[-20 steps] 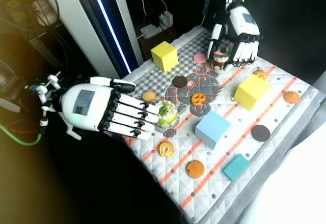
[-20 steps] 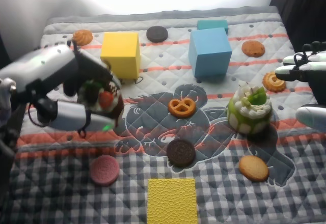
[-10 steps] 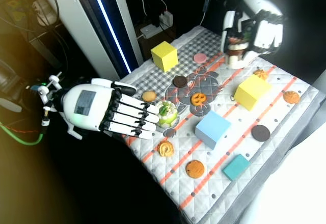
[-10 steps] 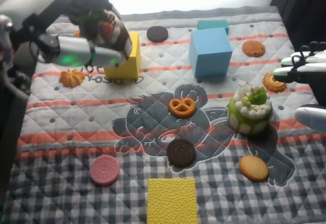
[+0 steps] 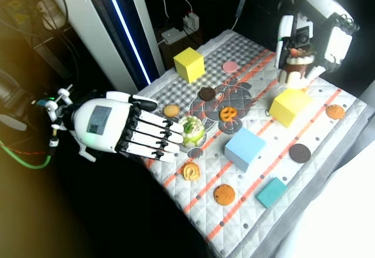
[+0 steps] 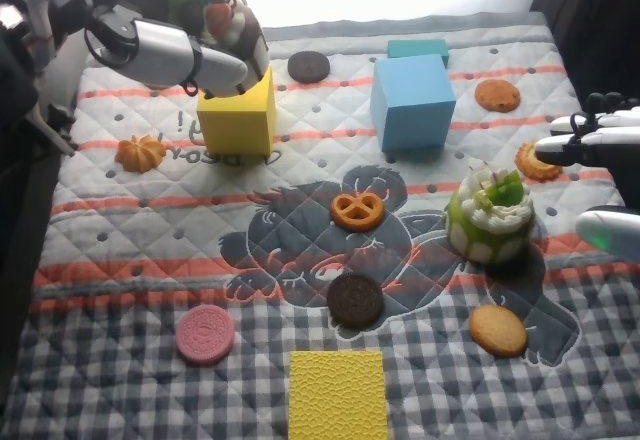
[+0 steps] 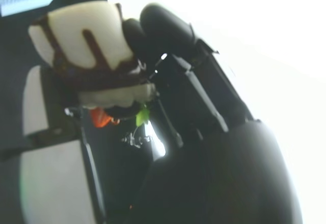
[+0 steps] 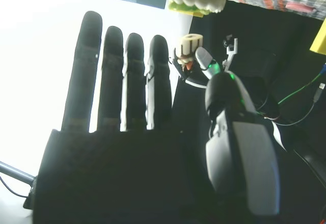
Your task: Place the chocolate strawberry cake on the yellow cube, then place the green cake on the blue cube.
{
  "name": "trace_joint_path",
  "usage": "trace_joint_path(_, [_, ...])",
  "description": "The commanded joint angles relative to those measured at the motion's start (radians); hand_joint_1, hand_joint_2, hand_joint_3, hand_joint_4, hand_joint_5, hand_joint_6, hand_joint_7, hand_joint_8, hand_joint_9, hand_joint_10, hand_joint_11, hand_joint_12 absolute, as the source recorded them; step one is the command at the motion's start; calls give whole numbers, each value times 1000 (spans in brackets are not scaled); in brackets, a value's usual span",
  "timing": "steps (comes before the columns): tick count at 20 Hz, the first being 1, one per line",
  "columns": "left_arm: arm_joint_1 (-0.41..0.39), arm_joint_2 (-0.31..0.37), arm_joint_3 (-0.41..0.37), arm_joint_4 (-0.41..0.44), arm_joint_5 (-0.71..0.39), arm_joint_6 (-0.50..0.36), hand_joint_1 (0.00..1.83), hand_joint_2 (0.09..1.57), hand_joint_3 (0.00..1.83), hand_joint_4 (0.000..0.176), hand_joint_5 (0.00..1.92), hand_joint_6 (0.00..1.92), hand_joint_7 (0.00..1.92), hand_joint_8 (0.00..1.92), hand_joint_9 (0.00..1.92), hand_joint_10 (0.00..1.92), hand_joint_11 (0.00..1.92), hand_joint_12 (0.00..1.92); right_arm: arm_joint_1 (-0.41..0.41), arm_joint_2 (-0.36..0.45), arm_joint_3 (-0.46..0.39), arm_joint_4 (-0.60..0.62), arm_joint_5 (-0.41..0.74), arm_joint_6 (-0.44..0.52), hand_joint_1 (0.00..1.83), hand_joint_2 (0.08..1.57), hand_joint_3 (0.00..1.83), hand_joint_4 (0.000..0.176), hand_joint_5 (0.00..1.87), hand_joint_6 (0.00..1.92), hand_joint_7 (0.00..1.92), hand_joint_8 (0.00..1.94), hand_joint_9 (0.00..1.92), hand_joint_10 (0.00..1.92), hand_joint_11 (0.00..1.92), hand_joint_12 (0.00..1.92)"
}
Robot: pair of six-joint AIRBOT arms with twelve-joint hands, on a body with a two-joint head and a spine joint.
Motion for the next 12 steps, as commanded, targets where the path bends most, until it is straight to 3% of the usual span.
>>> trace_joint_path(1, [-20,-1,13,13,-92,-7,1279,1044,0,0,1102,618,1192,797,1241,483,905,1234,11,0,6,15,118,5,208,1313,2,19,546,0,477,0,587,19,723,141])
trace_joint_path(3, [-22,-18,34,10,-76,-7,1283,1043,0,0,1109,602,1196,797,1212,484,864,1279,11,-1,6,14,118,5,226,1313,0,43,517,0,462,0,538,1,639,109])
trace_joint_path(5, [-22,-28,51,5,-51,-7,1283,1042,0,0,1102,614,1206,777,1206,488,798,1321,11,-1,6,14,118,5,232,1311,0,53,508,0,450,0,532,1,633,111])
trace_joint_path(6, [-24,-32,60,4,-38,-7,1285,1044,0,0,1098,612,1200,794,1200,501,763,1349,11,-1,6,14,119,5,233,1311,0,72,495,0,442,0,525,0,625,109])
trace_joint_path(8, [-28,-45,81,-3,-15,-8,1277,1052,1,0,1087,629,1173,840,1140,515,717,1389,11,-1,6,14,119,6,225,1317,2,80,493,0,445,1,536,4,634,117])
trace_joint_path(9, [-28,-50,89,-10,-8,-8,1282,1052,0,0,1087,621,1177,842,1158,541,795,1378,11,-2,6,14,119,7,220,1316,1,89,492,0,443,0,532,1,637,119])
trace_joint_path(11, [-28,-55,97,-13,3,-8,1283,1049,0,0,1093,610,1182,833,1159,615,848,1405,11,-2,6,14,119,7,227,1329,6,82,491,0,436,0,510,0,600,106])
trace_joint_path(12, [-28,-58,102,-13,11,-8,1280,1049,0,0,1089,629,1184,820,1127,573,810,1293,11,-2,6,14,119,8,265,1332,3,82,491,0,440,3,503,6,569,95])
